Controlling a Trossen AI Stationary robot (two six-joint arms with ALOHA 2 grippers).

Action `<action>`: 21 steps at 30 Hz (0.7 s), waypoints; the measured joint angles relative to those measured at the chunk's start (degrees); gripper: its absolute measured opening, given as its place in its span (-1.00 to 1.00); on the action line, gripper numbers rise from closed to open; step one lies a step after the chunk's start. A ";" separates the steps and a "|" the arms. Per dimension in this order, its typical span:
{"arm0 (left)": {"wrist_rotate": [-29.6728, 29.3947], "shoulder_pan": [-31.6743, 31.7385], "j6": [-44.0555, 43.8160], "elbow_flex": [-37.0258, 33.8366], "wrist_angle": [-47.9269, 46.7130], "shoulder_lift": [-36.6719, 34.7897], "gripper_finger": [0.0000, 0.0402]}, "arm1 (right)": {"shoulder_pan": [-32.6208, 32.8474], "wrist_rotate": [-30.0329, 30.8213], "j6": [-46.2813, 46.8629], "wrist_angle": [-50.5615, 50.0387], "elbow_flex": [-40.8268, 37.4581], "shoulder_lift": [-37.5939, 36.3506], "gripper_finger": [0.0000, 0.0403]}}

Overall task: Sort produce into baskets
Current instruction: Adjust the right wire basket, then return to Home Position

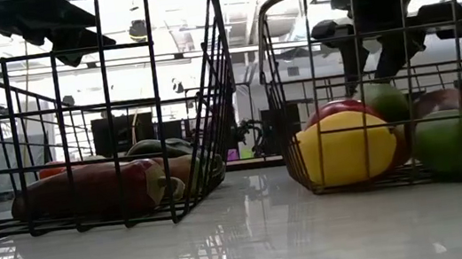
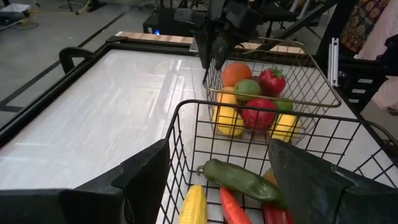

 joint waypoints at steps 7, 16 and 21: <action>-1.90 -0.01 -0.79 0.33 2.80 -0.01 0.31 | -1.93 1.68 14.74 4.49 1.40 -1.69 -0.04; -11.91 -0.01 3.97 0.81 2.61 -1.92 0.31 | -6.22 -3.56 23.48 8.16 0.63 -9.03 0.05; -12.69 -0.02 5.05 0.83 2.21 -6.69 0.31 | -8.27 -6.34 27.18 16.31 -5.88 -17.27 0.05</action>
